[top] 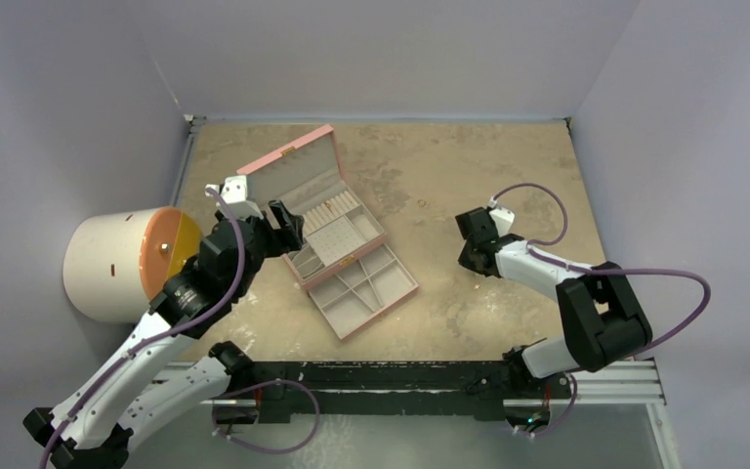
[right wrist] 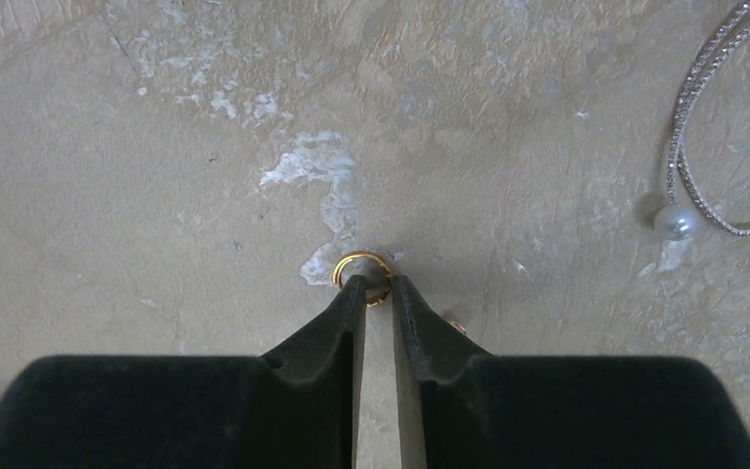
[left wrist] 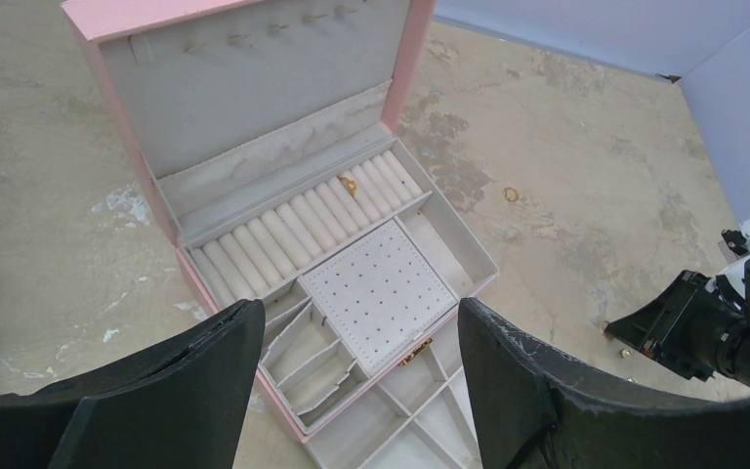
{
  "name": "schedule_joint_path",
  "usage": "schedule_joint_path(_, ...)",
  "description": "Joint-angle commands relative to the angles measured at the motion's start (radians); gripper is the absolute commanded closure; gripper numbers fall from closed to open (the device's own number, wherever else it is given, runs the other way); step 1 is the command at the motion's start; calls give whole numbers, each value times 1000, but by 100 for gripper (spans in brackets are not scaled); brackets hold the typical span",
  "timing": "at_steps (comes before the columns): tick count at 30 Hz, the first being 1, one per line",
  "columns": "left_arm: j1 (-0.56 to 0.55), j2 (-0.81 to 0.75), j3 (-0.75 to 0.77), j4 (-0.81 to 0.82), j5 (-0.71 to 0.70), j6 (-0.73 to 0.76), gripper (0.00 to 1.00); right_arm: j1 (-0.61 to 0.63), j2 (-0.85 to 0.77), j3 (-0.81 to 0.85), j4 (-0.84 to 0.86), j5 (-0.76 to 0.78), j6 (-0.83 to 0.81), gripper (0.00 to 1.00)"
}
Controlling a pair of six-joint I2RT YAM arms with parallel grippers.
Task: Organize the mixed jewelry
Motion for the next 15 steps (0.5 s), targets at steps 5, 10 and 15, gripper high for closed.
schedule_joint_path(5, 22, -1, -1, 44, 36, 22, 28, -3, 11, 10, -44, 29, 8, 82)
schedule_joint_path(10, 23, -5, -1, 44, 38, 22, 28, -3, 34, 16, -46, 29, 11, 84)
schedule_joint_path(15, 23, -10, -3, 44, 38, 22, 28, -3, 57, 29, -52, 34, 15, 86)
